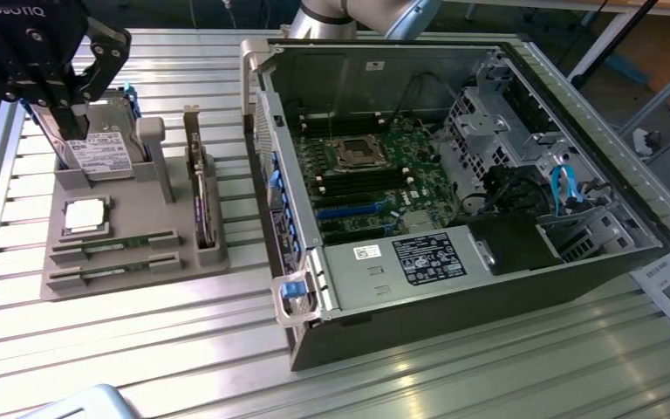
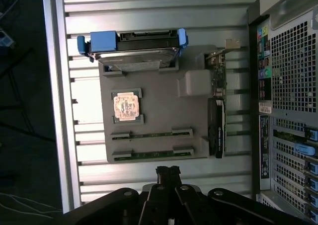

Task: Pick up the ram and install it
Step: 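Pick up the ram and move it above insertion slot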

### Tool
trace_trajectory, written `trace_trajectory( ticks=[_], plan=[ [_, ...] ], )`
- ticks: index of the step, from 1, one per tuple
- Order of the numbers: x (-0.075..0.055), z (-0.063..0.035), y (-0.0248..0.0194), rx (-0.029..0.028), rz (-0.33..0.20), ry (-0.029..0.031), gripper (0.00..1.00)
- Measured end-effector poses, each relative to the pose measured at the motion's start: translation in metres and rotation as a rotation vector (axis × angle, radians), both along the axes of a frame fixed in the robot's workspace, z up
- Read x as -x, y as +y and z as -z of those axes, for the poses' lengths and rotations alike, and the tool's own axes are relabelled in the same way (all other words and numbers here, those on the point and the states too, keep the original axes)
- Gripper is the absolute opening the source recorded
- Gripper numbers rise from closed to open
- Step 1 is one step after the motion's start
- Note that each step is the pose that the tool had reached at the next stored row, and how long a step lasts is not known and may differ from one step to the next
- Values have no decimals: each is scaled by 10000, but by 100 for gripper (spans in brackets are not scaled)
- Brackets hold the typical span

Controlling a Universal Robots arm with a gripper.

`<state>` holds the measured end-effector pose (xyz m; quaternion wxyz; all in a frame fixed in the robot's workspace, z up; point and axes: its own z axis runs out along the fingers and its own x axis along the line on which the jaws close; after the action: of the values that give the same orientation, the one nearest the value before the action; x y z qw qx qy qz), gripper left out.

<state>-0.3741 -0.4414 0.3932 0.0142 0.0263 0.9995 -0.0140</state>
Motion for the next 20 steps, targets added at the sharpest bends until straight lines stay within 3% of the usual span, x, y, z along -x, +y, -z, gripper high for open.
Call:
trace_trajectory(
  ticks=[13,20],
  plan=[
    [-2,1,-18,0,-1105,0,10],
    [-6,2,-27,0,-1985,0,10]
  ],
)
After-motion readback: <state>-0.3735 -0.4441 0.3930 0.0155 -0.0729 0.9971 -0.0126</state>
